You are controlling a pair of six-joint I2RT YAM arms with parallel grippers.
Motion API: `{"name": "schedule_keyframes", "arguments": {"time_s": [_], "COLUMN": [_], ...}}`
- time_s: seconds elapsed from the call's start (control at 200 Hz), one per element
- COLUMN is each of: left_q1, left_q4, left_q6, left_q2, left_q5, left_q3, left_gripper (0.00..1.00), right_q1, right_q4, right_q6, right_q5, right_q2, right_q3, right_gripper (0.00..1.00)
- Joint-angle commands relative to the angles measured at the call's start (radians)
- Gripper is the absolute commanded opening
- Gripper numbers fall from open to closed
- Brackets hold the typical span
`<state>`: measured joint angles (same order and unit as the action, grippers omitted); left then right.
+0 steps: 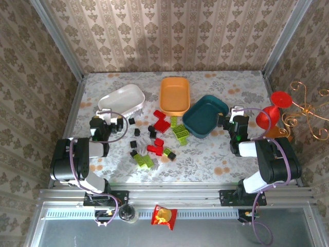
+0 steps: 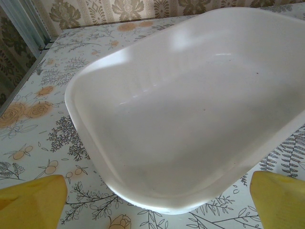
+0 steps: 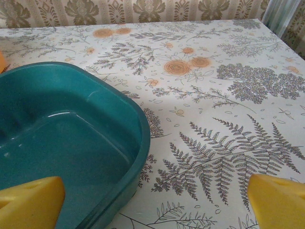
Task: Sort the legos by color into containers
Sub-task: Pick up the lego from the bottom-center of the table.
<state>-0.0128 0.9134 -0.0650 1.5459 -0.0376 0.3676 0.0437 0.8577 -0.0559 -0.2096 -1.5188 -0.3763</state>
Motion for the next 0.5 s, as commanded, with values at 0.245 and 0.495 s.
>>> {"name": "schedule_keyframes", "arguments": {"time_s": [0.245,0.495], "left_q1": [-0.001,-0.008], "left_q4": [0.008,0.014], "left_q6": [-0.001,0.005], "left_q2": [0.012,0.011], "left_q5": [0.05,0.095], "left_q3": [0.024,0.022], "left_gripper": [1.0,1.0], "right_q1": [-0.001,-0.008], "right_q4": [0.019,0.011], "right_q6": [-0.007,-0.013], "right_q5": [-0.023,-0.008], "right_q2": [-0.009,-0.006], "right_q3": [-0.019,-0.022], "right_gripper": [1.0,1.0]}}
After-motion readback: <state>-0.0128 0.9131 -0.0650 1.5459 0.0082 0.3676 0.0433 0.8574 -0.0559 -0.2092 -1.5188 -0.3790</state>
